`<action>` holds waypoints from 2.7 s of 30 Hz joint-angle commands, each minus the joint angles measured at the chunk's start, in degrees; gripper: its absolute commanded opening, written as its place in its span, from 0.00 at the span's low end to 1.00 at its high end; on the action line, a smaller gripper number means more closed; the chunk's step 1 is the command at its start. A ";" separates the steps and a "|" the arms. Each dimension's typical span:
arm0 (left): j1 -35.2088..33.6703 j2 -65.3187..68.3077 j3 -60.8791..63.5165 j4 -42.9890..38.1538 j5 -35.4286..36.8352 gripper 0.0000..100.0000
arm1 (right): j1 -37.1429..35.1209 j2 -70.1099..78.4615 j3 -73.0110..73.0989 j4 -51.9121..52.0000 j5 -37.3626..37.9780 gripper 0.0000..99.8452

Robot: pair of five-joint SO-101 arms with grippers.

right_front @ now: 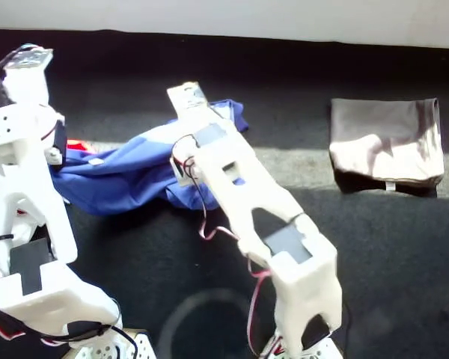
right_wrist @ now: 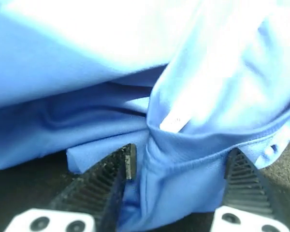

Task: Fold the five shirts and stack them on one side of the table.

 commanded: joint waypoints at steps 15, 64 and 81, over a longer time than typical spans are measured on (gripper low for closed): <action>-0.75 -3.21 -0.84 -4.75 -0.18 0.01 | 26.77 1.36 -40.66 25.71 11.69 0.01; 7.34 -2.77 27.74 -3.08 -2.81 0.01 | 24.04 -25.27 -7.52 14.02 17.76 0.21; 7.25 -2.86 28.00 -2.73 -2.73 0.01 | 18.77 37.41 -64.31 8.57 9.58 0.21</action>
